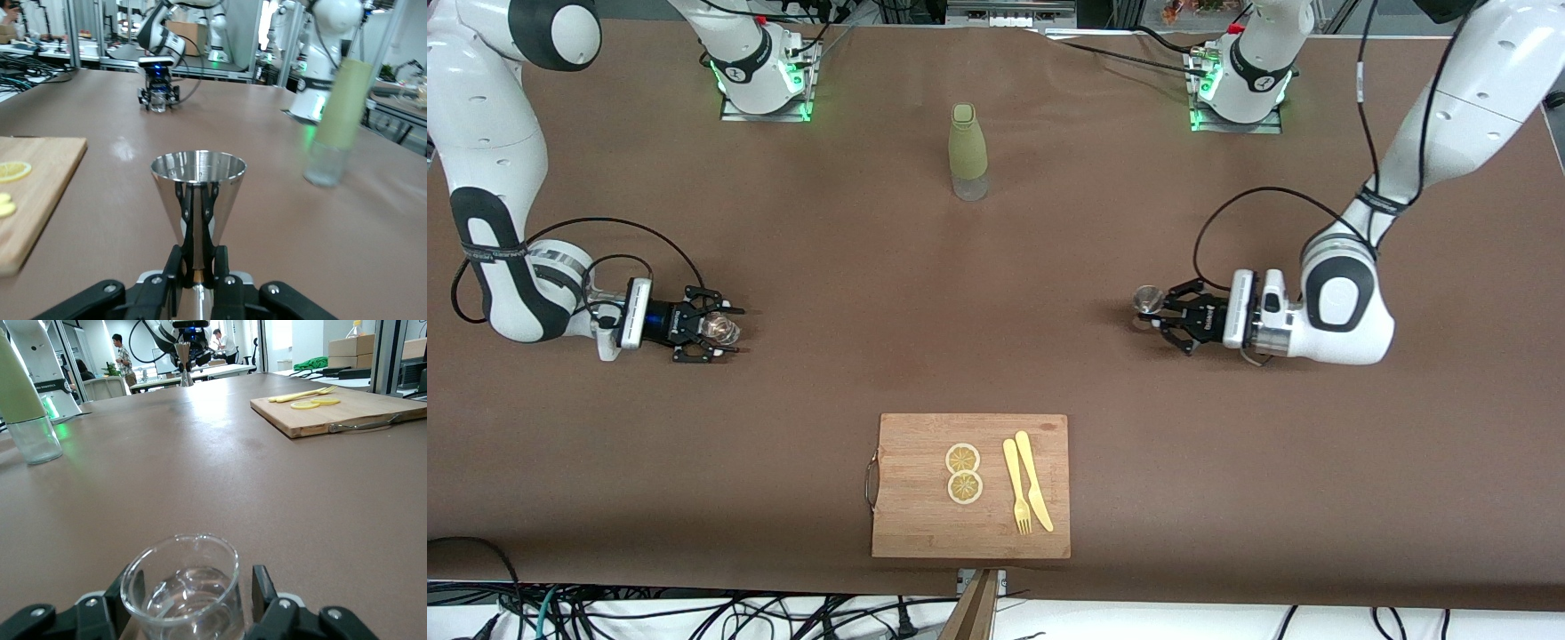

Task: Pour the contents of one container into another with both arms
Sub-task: 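Carry the jigger with the left gripper toward the table middle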

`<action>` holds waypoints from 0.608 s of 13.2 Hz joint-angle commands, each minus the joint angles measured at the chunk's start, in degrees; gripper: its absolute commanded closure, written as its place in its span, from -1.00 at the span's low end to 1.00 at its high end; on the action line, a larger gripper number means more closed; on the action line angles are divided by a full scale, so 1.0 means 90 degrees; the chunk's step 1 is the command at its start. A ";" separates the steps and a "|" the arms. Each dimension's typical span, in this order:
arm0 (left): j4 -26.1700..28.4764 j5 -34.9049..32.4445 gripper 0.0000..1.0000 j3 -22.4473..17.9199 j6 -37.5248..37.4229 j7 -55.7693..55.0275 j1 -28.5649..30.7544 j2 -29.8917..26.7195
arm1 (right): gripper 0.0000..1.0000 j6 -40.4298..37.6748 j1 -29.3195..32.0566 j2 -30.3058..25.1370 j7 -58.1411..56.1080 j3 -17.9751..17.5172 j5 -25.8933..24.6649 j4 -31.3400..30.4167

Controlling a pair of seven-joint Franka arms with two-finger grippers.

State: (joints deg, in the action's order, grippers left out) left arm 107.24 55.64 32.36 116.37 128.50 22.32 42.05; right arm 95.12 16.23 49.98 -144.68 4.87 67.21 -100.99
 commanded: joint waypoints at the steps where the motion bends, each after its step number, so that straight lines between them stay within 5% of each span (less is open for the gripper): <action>1: 0.0146 0.0836 1.00 -0.0080 0.0554 -0.0215 -0.0679 -0.0288 | -0.37 -0.0080 -0.0036 0.0062 -0.0096 -0.0004 0.0121 0.0049; 8: -0.0566 0.1434 1.00 -0.0080 0.1785 -0.1804 -0.2263 -0.0064 | 0.04 -0.0061 -0.0065 0.0062 -0.0096 -0.0004 0.0130 0.0049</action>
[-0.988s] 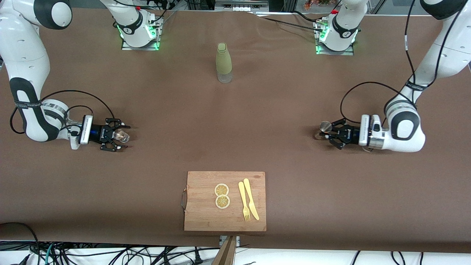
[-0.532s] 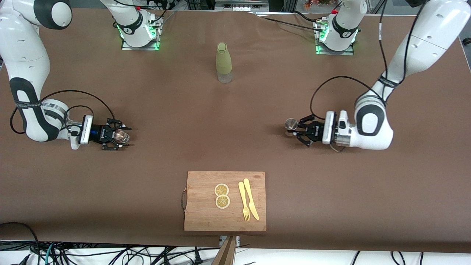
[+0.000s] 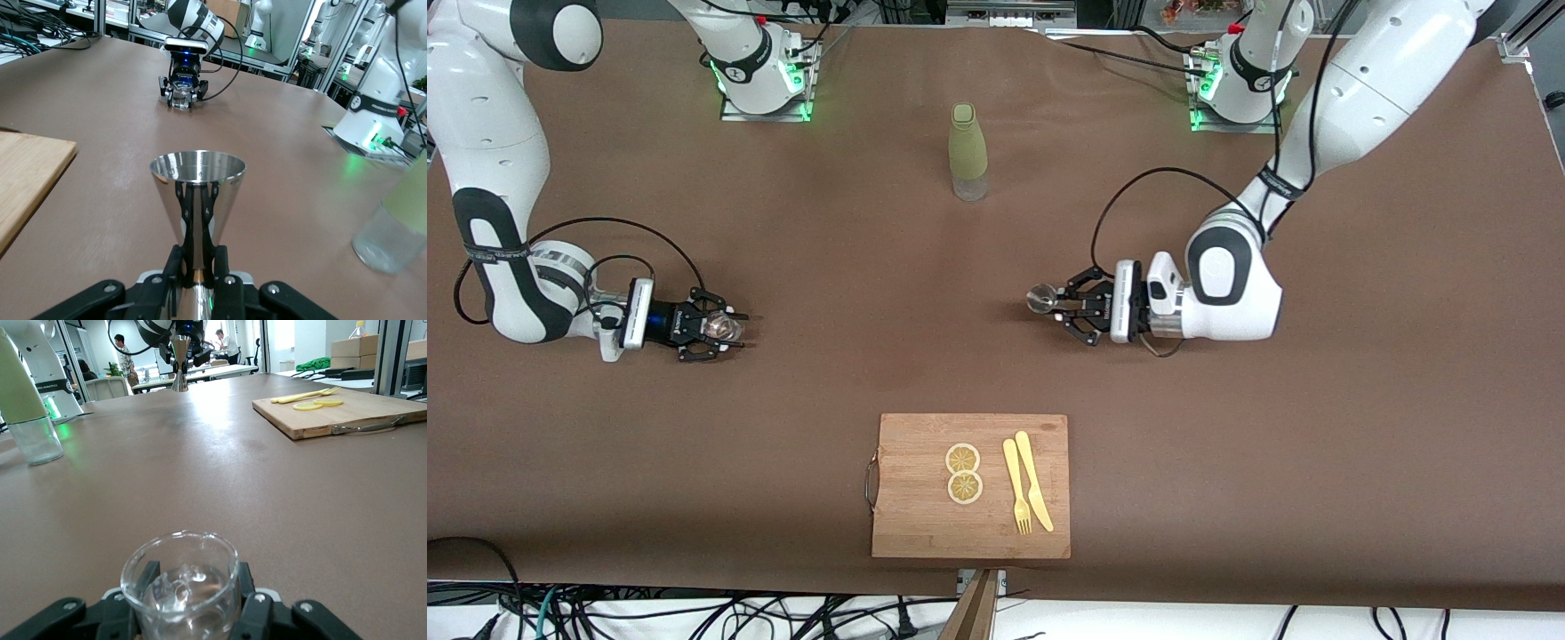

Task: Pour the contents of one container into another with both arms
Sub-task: 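Carry the jigger with the left gripper toward the table middle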

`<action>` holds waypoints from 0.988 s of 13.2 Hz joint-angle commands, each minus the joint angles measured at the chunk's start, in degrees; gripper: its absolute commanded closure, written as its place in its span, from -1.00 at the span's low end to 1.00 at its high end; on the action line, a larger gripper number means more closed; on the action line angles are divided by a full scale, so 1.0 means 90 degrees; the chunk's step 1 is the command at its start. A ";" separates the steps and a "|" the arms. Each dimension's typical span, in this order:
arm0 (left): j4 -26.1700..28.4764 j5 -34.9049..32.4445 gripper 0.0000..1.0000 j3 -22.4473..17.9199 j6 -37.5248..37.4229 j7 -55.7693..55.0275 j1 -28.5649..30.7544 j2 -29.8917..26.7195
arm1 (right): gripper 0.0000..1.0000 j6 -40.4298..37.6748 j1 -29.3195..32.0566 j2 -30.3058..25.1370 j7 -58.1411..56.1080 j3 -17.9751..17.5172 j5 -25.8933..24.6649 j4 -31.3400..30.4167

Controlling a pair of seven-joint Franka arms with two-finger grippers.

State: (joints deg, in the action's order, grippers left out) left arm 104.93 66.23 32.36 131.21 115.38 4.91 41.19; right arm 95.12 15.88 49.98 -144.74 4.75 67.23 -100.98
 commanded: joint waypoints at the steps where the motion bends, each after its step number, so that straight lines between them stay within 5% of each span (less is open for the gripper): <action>1: -0.0485 0.0210 1.00 -0.0089 0.0302 -0.0784 -0.0505 0.0042 | 0.09 -0.0071 -0.0016 0.0062 -0.0080 0.0010 0.0127 0.0057; 8: -0.1384 0.0258 1.00 -0.0119 0.0870 -0.1374 -0.1325 0.0666 | 0.13 -0.0276 -0.0084 0.0043 0.0037 0.0000 0.0118 0.0418; 13: -0.2137 0.0268 1.00 -0.0304 0.0988 -0.1200 -0.1756 0.1282 | 0.16 -0.0266 -0.0143 -0.0006 0.0816 -0.0516 0.0118 0.0994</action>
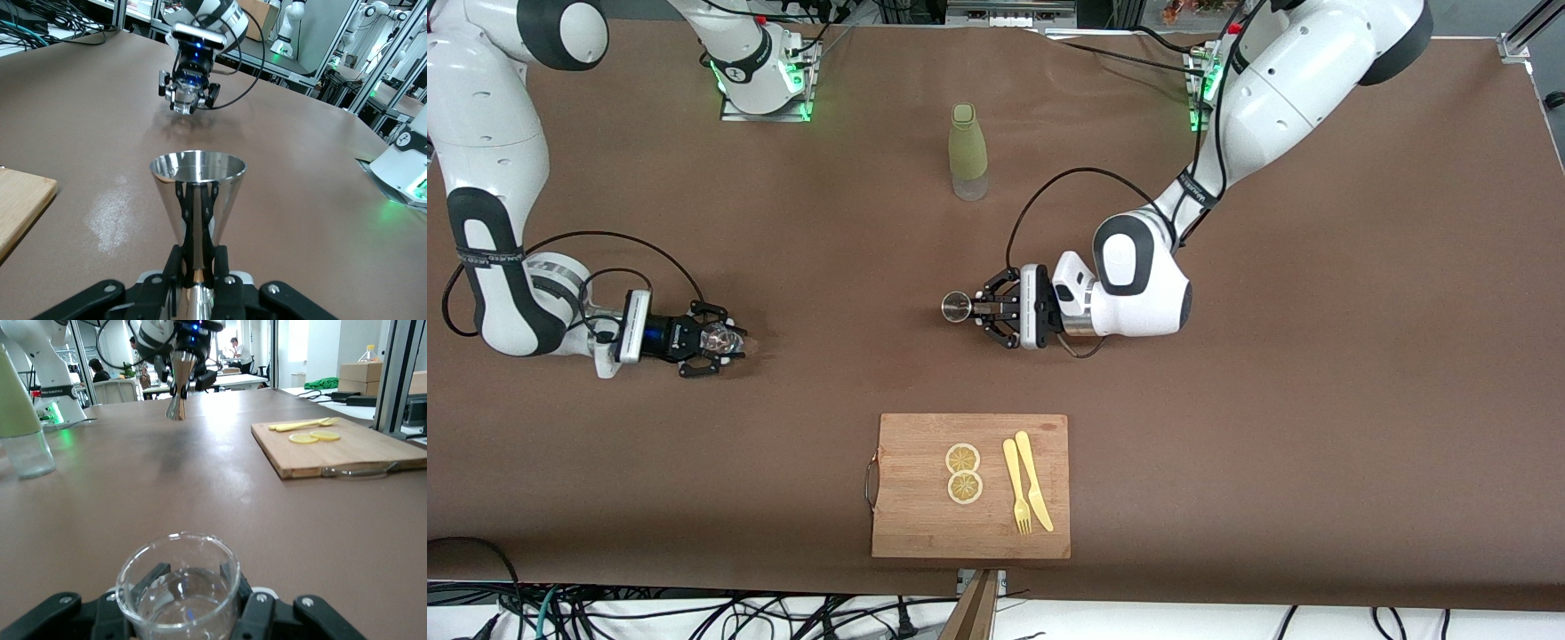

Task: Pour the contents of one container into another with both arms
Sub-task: 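Carry the jigger with the left gripper toward the table middle, then bring the glass with the right gripper above the jigger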

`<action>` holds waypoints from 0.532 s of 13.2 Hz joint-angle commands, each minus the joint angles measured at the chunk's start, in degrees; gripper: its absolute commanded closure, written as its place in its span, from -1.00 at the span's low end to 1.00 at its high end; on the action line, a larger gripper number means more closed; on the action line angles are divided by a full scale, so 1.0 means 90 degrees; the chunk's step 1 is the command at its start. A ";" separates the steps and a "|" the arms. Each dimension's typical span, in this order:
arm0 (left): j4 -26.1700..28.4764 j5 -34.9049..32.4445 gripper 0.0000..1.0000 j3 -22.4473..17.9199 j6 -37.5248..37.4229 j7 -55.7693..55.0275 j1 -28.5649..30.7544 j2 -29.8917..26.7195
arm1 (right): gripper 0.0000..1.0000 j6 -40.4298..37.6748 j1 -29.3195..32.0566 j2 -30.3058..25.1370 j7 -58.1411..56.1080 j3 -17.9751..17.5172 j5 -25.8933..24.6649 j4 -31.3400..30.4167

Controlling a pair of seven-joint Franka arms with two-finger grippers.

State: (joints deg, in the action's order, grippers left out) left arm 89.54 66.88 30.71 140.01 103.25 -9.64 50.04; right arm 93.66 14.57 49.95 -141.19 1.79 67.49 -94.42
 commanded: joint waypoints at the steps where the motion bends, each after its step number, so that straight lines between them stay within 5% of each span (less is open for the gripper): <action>1: -0.0515 0.0186 1.00 -0.0131 0.0010 0.0207 -0.0179 0.0357 | 0.16 -0.0094 -0.0007 -0.0013 0.0714 -0.0305 0.0089 0.0392; 7: -0.0994 0.0528 1.00 -0.0336 0.0420 0.0188 -0.0648 0.0729 | 0.16 0.0189 -0.0144 -0.0052 0.1907 -0.0843 0.0060 0.0970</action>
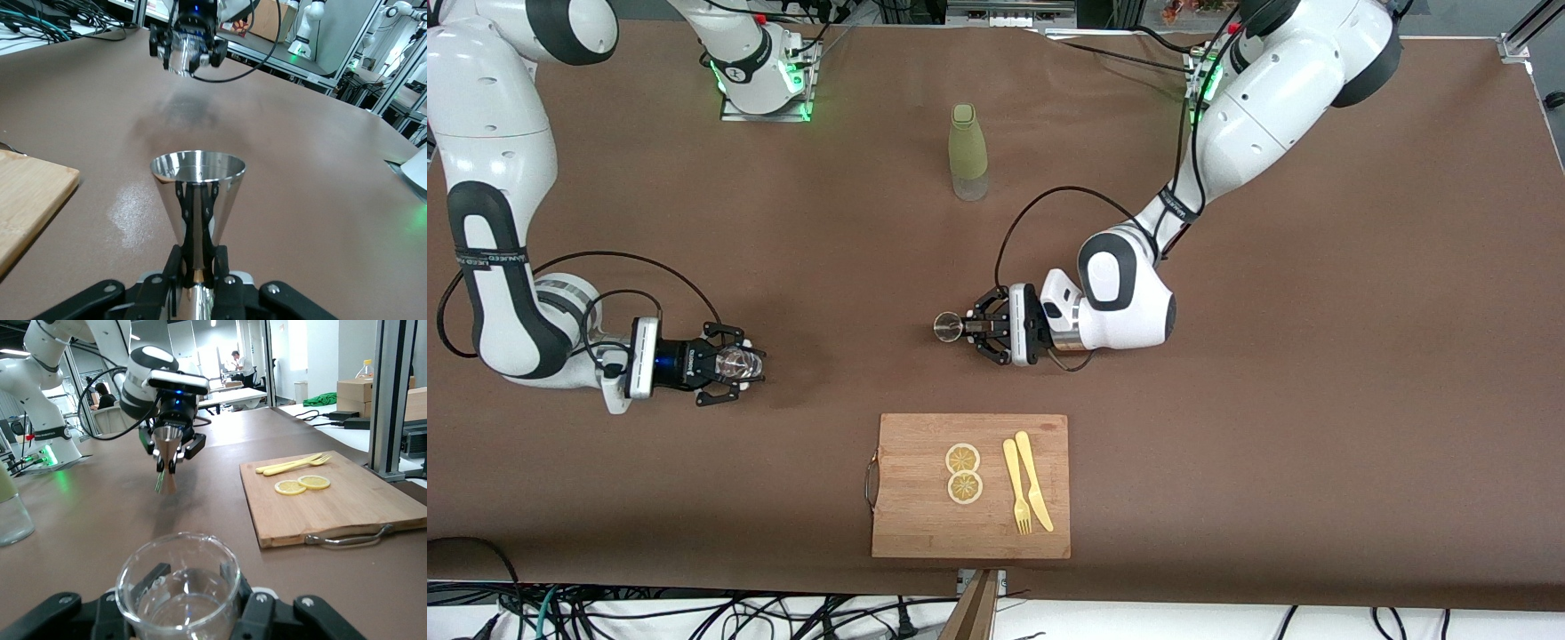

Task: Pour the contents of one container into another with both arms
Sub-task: 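Bring the glass with the right gripper above the jigger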

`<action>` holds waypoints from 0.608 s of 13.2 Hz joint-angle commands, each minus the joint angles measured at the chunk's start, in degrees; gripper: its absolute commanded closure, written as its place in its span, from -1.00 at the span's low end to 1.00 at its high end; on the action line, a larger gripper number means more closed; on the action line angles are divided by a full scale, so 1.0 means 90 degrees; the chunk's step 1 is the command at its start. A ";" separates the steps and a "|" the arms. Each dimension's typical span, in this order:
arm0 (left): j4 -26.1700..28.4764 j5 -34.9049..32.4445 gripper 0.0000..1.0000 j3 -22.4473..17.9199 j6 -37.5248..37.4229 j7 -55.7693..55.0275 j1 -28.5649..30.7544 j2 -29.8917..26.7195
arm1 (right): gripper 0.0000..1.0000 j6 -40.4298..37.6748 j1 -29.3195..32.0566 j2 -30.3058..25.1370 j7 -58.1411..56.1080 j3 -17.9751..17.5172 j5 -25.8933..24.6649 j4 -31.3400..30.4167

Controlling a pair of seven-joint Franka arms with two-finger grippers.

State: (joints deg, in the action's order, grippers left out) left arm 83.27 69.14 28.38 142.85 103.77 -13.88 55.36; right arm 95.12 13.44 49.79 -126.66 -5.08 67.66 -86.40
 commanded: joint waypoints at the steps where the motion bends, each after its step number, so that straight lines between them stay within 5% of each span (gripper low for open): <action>1: -0.0307 0.0277 1.00 -0.0077 0.0104 0.0130 -0.0176 0.0167 | 0.16 0.0056 -0.0077 -0.0034 0.0361 -0.0090 0.0031 0.0108; 8: -0.0667 0.0287 1.00 -0.0106 0.0211 0.0140 -0.0430 0.0391 | 0.16 0.0973 -0.0751 -0.0024 0.0927 -0.0304 -0.0153 0.0108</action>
State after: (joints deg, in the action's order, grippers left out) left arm 81.06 69.47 28.24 144.05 103.77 -15.66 57.00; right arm 101.62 7.47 49.81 -120.95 -6.42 67.47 -85.74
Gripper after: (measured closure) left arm 0.784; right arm 0.577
